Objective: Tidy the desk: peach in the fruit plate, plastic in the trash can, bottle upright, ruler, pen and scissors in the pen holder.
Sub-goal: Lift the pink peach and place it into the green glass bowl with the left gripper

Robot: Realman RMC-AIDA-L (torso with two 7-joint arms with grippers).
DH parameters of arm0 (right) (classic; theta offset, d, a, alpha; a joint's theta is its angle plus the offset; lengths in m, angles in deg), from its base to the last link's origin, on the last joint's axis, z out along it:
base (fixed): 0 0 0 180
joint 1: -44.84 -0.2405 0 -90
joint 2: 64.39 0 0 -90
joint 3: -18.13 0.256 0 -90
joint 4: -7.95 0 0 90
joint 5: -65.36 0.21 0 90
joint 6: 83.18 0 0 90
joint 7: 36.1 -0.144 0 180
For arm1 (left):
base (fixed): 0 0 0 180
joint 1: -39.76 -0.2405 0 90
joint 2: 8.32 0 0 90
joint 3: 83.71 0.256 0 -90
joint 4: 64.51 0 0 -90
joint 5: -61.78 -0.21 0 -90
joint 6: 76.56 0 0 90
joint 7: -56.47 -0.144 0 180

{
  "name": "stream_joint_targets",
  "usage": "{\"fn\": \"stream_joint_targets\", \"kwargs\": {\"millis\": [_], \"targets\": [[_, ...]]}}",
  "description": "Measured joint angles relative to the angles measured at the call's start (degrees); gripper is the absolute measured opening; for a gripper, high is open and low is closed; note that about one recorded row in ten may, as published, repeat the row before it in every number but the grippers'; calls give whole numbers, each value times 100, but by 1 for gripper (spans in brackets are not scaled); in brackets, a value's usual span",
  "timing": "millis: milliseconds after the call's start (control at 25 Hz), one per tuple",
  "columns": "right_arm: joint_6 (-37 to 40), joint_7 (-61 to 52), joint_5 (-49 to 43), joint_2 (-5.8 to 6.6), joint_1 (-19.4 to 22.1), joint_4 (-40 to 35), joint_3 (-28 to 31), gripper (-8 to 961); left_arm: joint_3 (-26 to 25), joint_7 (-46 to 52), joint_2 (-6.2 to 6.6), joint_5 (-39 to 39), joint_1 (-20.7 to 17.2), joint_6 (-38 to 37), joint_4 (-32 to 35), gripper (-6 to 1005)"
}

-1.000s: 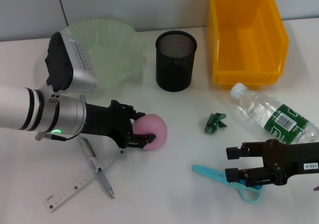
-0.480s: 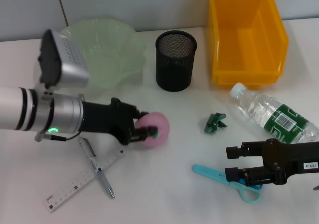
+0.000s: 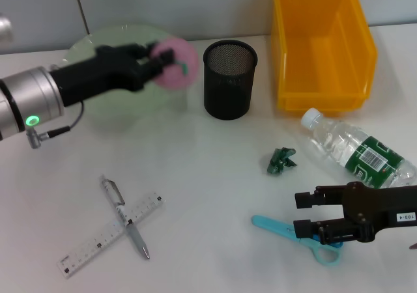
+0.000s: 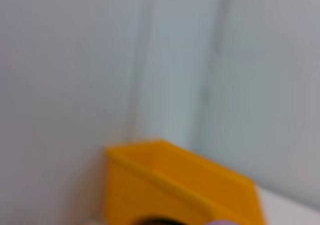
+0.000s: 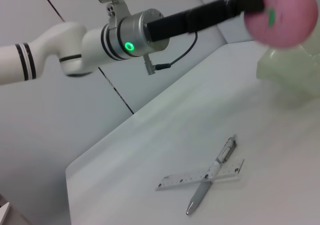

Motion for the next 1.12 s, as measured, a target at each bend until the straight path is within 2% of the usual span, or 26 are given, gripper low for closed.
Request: {"fn": "stream_joint_targets", "kwargs": {"millis": [80, 120, 240, 320, 400, 520, 800, 1120], "targets": [[4, 0, 6, 0, 1, 0, -13, 761, -30, -302, -4, 562, -34, 309, -243, 325], [7, 0, 8, -1, 0, 0, -16, 761, -30, -302, -4, 562, -34, 309, -243, 320], [20, 0, 11, -8, 3, 0, -28, 761, -16, -1039, -6, 1604, 7, 1130, -840, 298], [21, 0, 12, -9, 4, 0, -31, 761, -16, -1039, -6, 1604, 7, 1130, -840, 279], [23, 0, 13, -9, 8, 0, -34, 762, 30, -1626, -47, 2044, 122, 1708, -1199, 264], [28, 0, 13, -9, 7, 0, -36, 762, 35, -1843, -51, 2191, 310, 2009, -1509, 247], [43, 0, 8, -10, -8, 0, -37, 762, 344, -1877, -53, 2223, 425, 2185, -1627, 184], [43, 3, 1, -20, -20, 0, -37, 762, 391, -1840, -52, 2239, 449, 2290, -1629, 450]]}}
